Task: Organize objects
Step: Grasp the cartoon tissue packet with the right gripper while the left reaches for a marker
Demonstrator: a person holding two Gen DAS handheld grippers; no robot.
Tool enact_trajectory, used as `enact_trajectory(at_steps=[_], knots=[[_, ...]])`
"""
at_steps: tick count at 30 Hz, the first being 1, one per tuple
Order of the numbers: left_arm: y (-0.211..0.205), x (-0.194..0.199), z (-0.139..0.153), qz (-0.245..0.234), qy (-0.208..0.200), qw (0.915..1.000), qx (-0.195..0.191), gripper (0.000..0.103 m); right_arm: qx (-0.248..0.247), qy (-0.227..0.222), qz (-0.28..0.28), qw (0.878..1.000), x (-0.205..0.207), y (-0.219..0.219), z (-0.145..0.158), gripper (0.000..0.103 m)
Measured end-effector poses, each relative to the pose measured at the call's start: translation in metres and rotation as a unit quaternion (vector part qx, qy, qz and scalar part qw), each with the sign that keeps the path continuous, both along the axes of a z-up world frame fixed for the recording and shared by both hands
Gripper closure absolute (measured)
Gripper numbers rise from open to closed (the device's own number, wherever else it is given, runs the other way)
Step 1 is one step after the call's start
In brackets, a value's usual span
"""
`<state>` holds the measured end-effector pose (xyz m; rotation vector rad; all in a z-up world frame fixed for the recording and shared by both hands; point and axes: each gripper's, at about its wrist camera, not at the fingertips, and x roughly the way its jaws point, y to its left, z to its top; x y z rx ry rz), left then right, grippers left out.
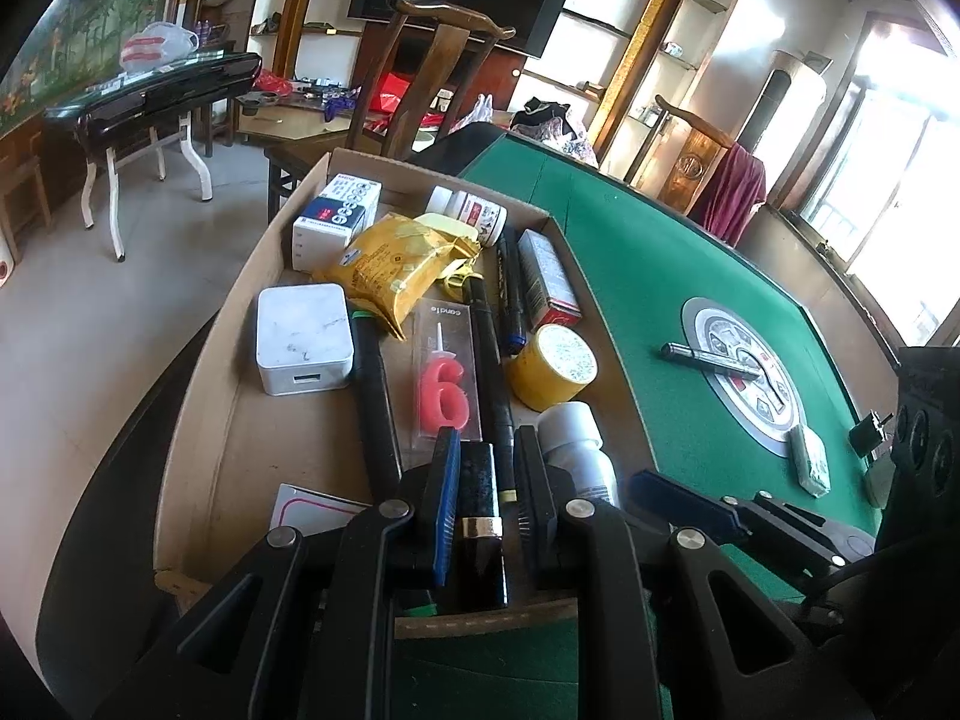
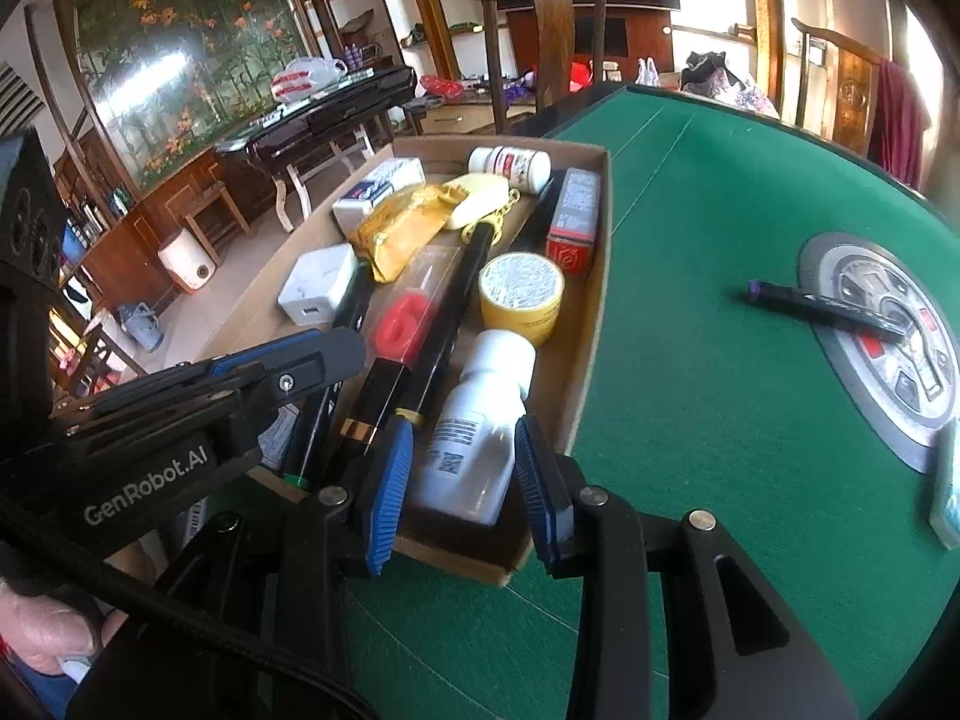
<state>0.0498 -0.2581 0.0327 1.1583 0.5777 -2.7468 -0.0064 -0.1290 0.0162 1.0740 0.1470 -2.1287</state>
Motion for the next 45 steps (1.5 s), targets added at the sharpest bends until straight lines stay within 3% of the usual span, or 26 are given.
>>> enact_trajectory(at_steps=[9, 12, 14, 18, 20, 22, 27, 30, 32, 33, 35, 37, 42, 45], knots=[[0.021, 0.001, 0.014, -0.018, 0.008, 0.9997, -0.015, 0.085, -0.036, 0.005, -0.062, 0.997, -0.006, 0.055, 0.020, 0.068], [0.039, -0.001, 0.019, -0.037, 0.012, 0.9989, -0.026, 0.071, -0.037, 0.014, -0.122, 0.992, -0.018, 0.089, 0.030, 0.047], [0.051, -0.001, 0.022, -0.049, 0.016, 0.9980, -0.035, 0.062, -0.033, 0.030, -0.185, 0.982, -0.027, 0.119, 0.036, 0.039], [0.076, -0.004, 0.025, -0.076, 0.019, 0.9958, -0.046, 0.062, 0.028, 0.050, -0.313, 0.948, -0.052, 0.176, 0.037, 0.023], [0.083, -0.006, 0.024, -0.085, 0.018, 0.9951, -0.047, 0.062, 0.047, 0.036, -0.352, 0.934, -0.066, 0.200, 0.030, 0.023], [0.091, -0.009, 0.022, -0.095, 0.013, 0.9942, -0.050, 0.062, 0.061, 0.011, -0.367, 0.928, -0.081, 0.214, 0.020, 0.023], [0.109, -0.014, 0.022, -0.119, 0.005, 0.9909, -0.062, 0.062, 0.095, -0.015, -0.379, 0.920, -0.095, 0.216, 0.003, 0.023], [0.123, -0.020, 0.028, -0.139, 0.006, 0.9870, -0.080, 0.061, 0.101, -0.030, -0.370, 0.923, -0.102, 0.214, -0.005, 0.023], [0.134, -0.027, 0.033, -0.152, 0.009, 0.9838, -0.094, 0.052, 0.105, -0.038, -0.376, 0.920, -0.107, 0.221, -0.016, 0.032], [0.141, -0.032, 0.036, -0.163, 0.009, 0.9811, -0.105, 0.050, 0.099, -0.047, -0.371, 0.922, -0.110, 0.222, -0.022, 0.057], [0.159, -0.047, 0.045, -0.192, 0.011, 0.9723, -0.132, 0.046, 0.098, -0.046, -0.362, 0.926, -0.111, 0.227, -0.024, 0.067], [0.172, -0.064, 0.048, -0.211, 0.007, 0.9659, -0.149, 0.040, 0.081, -0.053, -0.357, 0.929, -0.110, 0.234, -0.024, 0.070], [0.202, -0.129, 0.044, -0.270, -0.021, 0.9446, -0.185, 0.039, -0.003, -0.076, -0.368, 0.927, -0.110, 0.262, -0.019, 0.070], [0.207, -0.164, 0.027, -0.285, -0.049, 0.9390, -0.186, 0.039, -0.019, -0.081, -0.368, 0.926, -0.110, 0.265, -0.019, 0.070]])
